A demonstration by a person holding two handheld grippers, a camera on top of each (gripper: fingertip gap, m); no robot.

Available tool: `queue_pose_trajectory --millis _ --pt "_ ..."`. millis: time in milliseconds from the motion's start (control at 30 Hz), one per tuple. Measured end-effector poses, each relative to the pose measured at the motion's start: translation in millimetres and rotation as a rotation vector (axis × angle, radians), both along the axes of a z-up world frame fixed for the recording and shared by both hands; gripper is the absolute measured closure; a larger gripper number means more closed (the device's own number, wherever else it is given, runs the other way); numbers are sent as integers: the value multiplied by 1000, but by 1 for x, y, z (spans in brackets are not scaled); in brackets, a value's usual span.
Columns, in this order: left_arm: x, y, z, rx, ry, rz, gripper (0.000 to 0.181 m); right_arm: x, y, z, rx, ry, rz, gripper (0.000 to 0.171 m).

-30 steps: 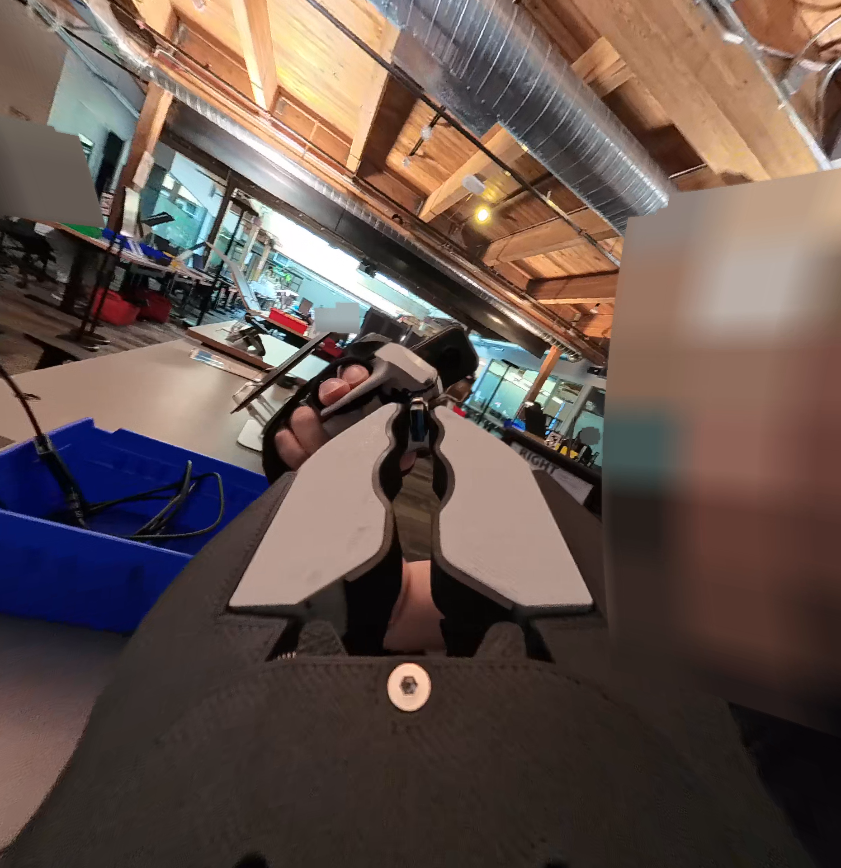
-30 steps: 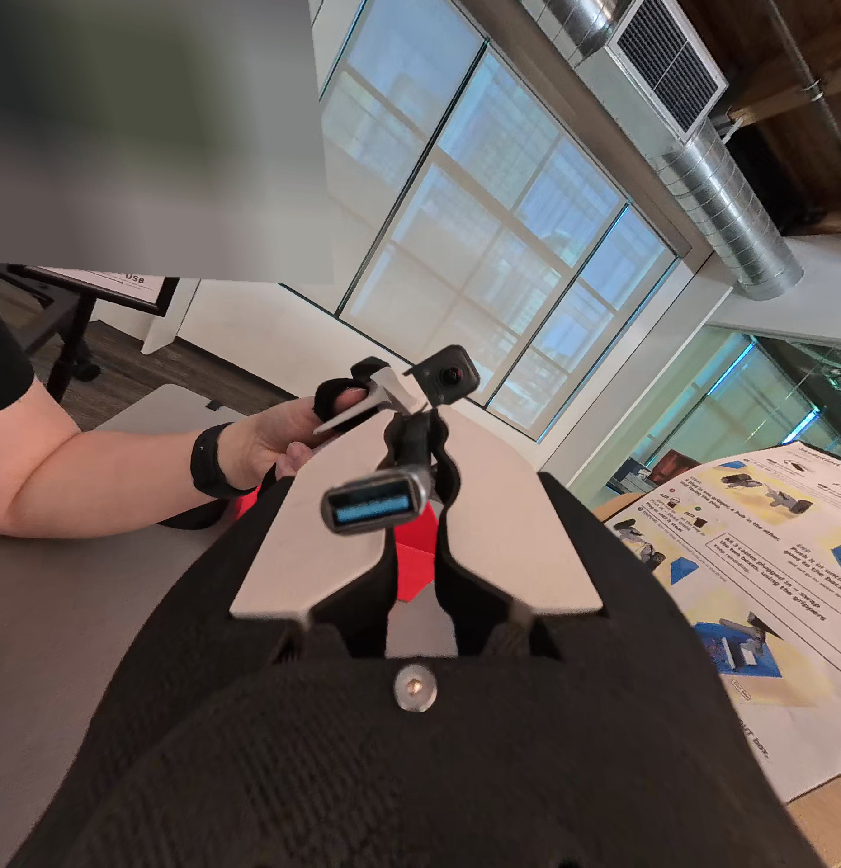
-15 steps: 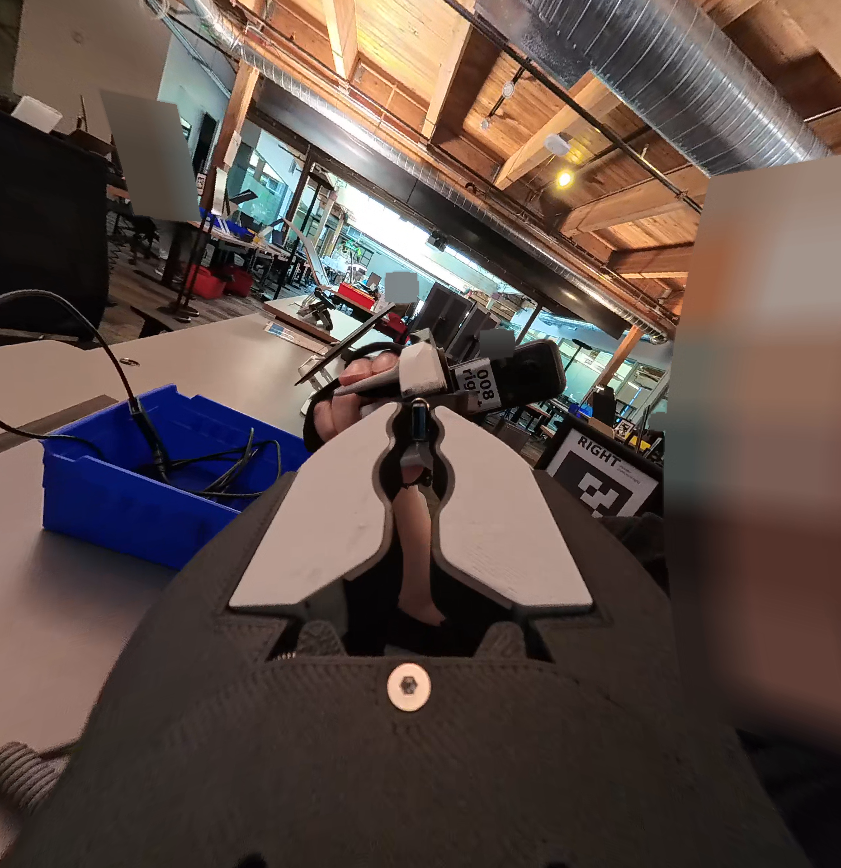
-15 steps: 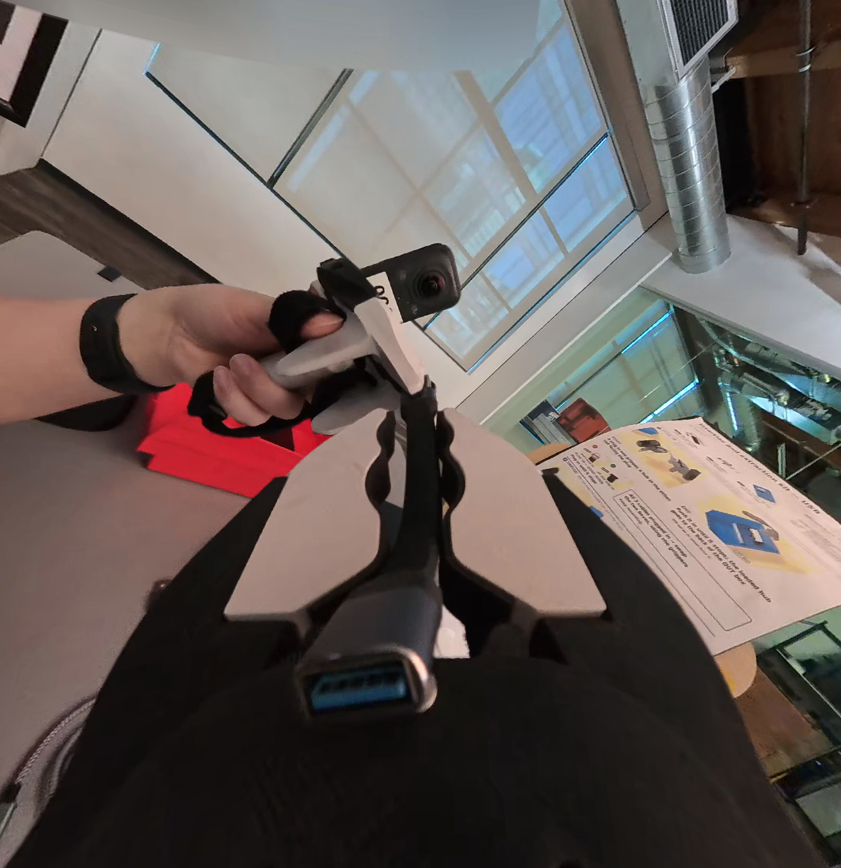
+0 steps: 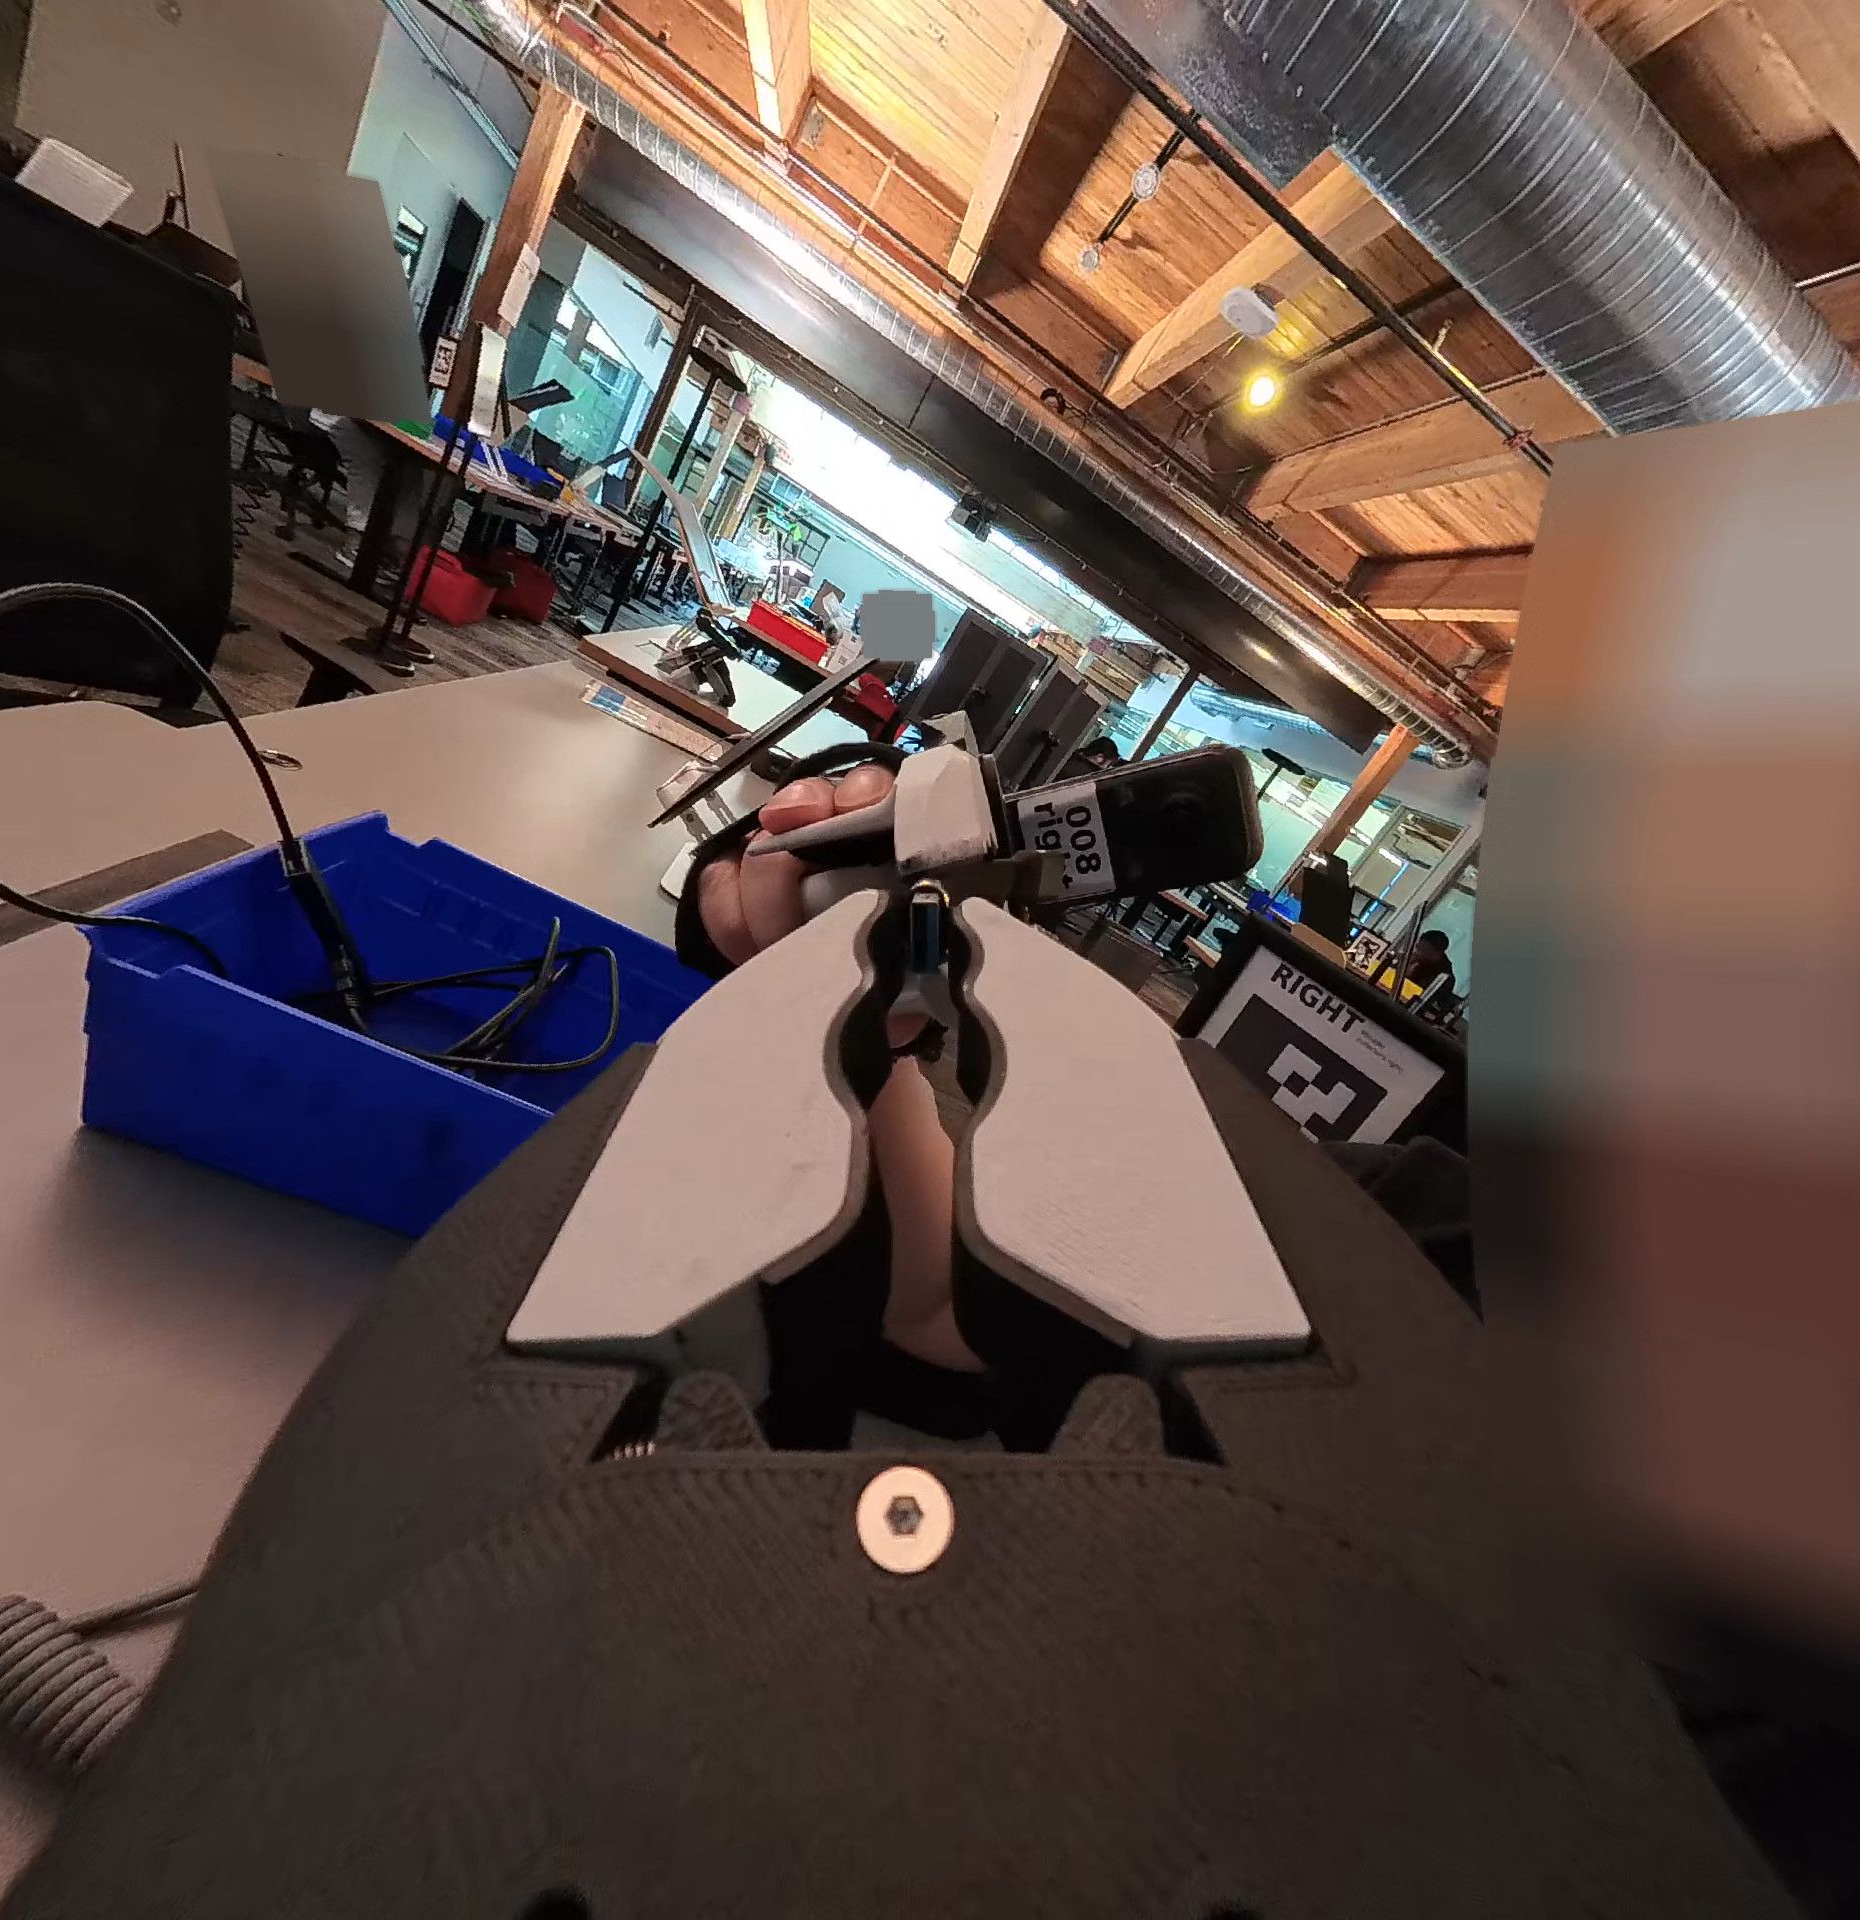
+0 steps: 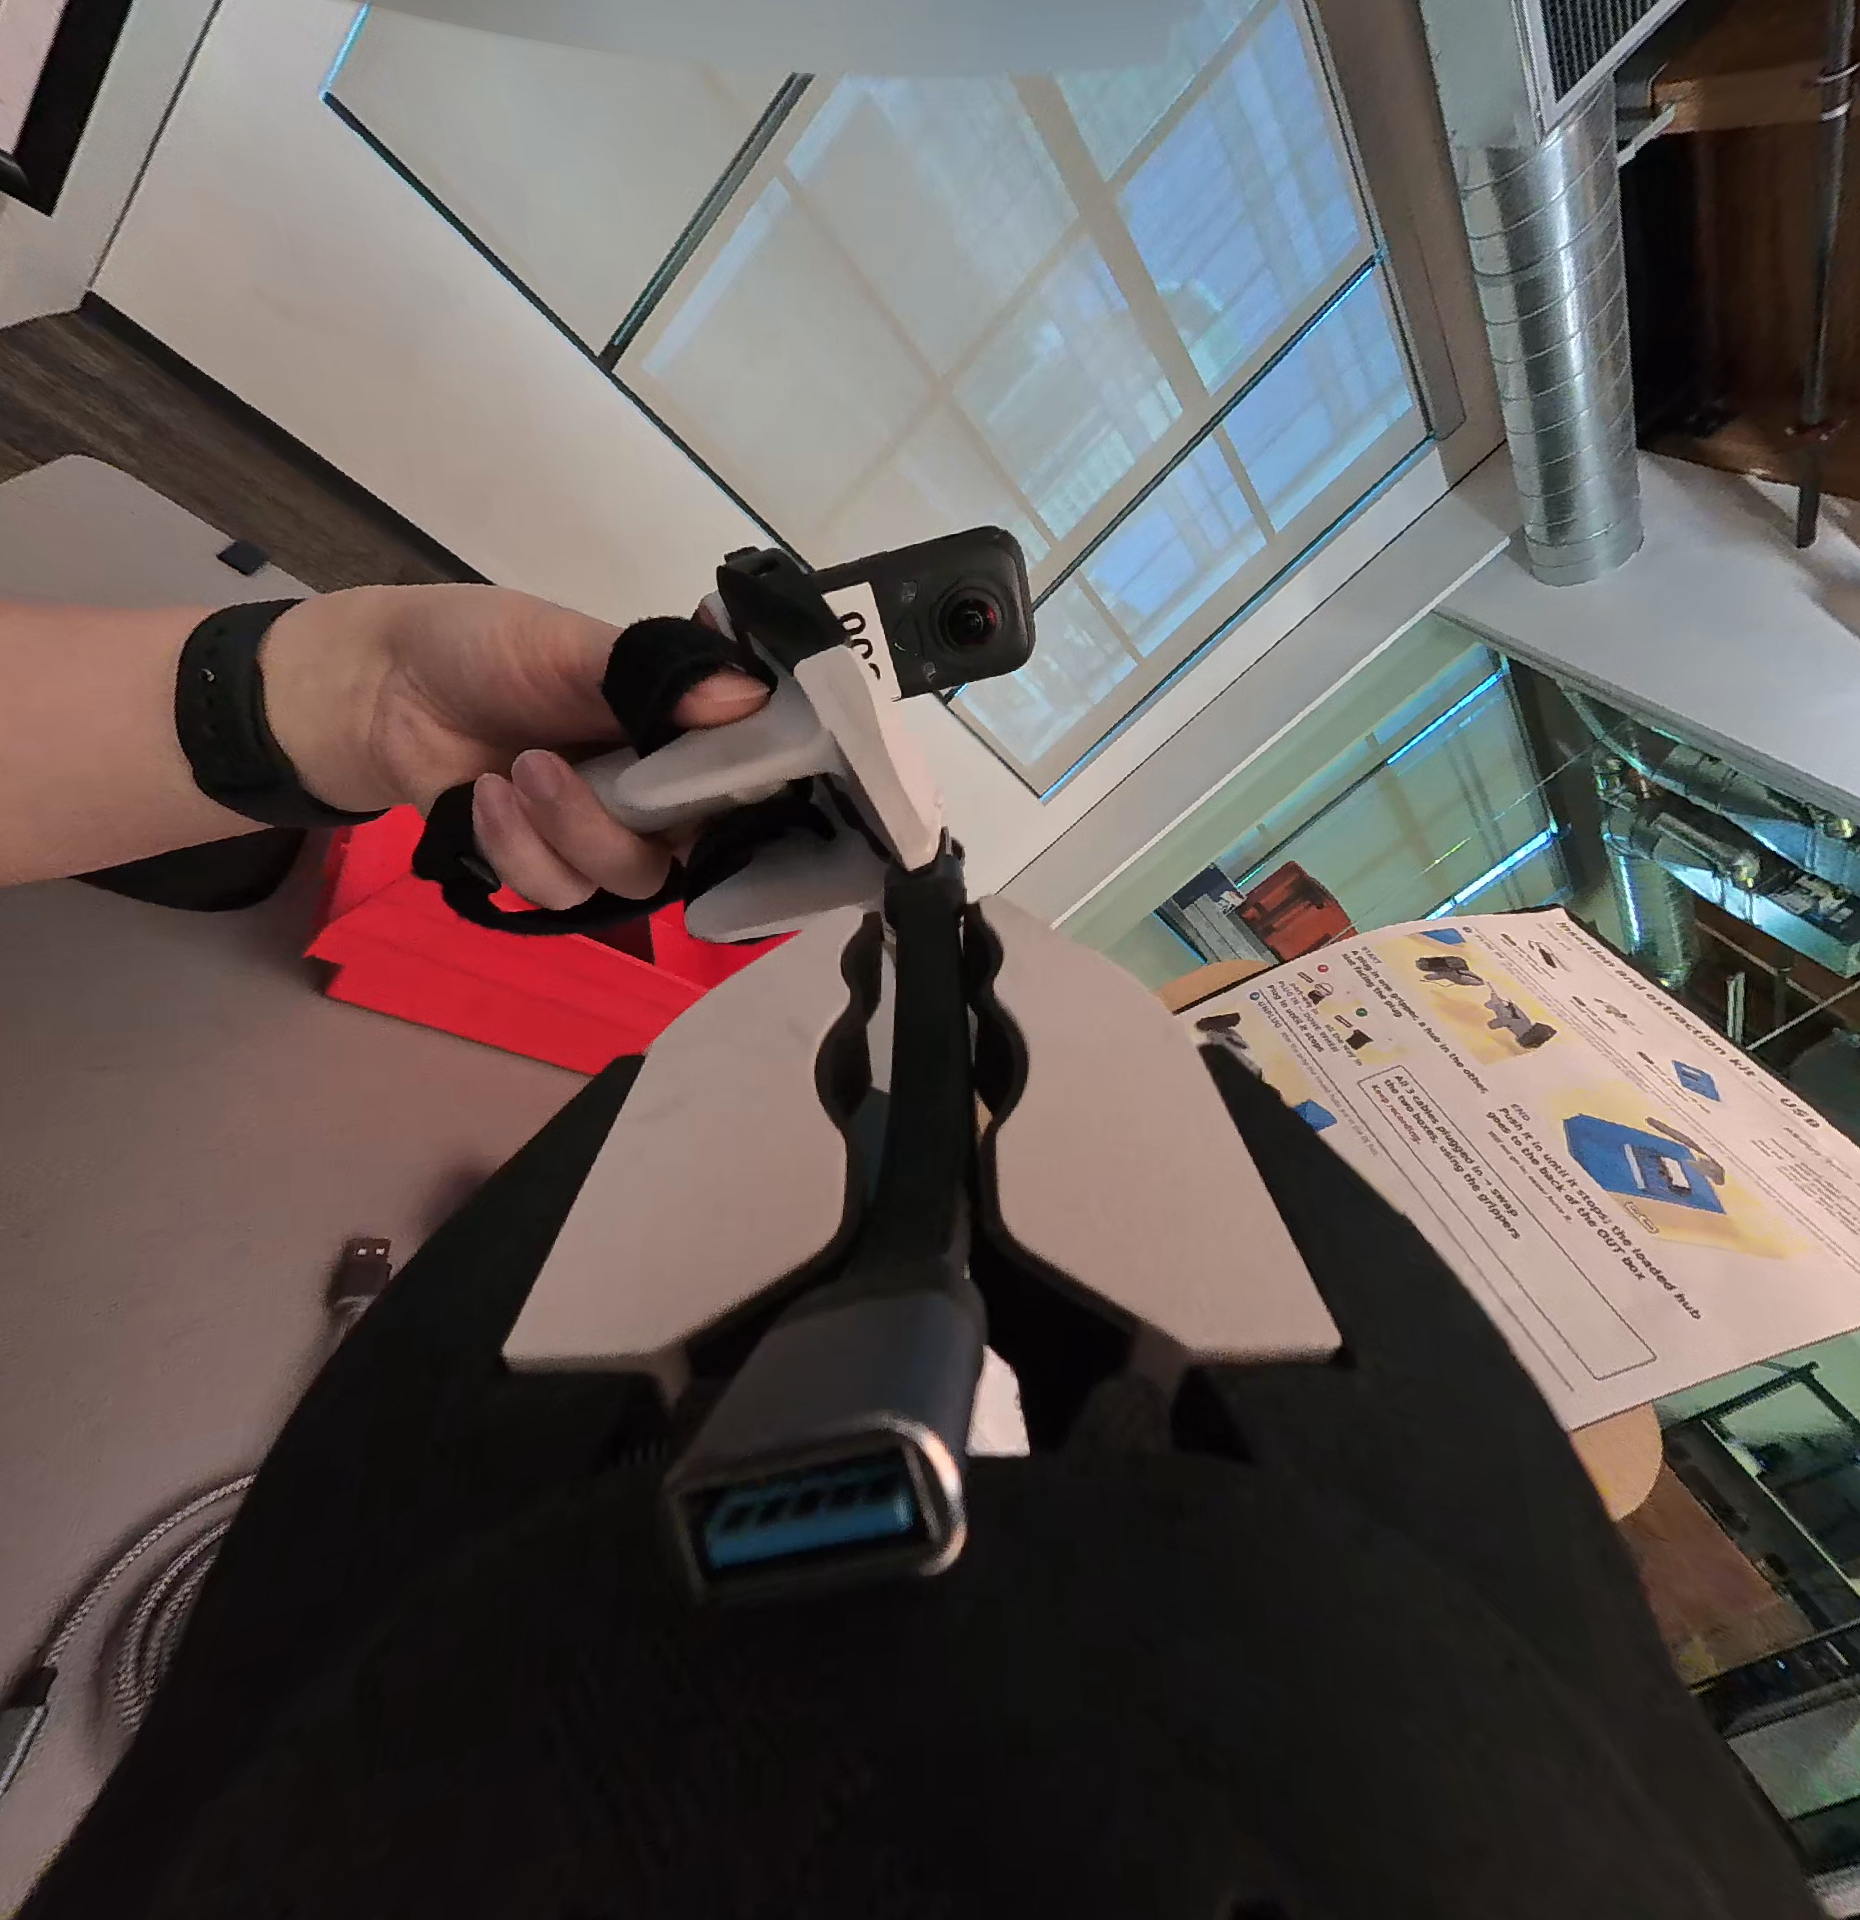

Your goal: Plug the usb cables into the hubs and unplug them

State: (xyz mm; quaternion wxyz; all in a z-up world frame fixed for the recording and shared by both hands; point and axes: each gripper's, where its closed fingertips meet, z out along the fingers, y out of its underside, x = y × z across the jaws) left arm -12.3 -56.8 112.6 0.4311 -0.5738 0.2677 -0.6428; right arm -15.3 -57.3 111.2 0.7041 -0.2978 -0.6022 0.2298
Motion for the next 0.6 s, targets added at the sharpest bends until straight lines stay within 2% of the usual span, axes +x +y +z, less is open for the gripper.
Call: queue_pose_trajectory --millis 33,600 --pt "0 0 0 -1 3 3 174 0 1 -1 -5 -7 -2 155" --pt "-1 1 -2 -8 6 0 174 -1 1 -2 23 -4 -17 157"
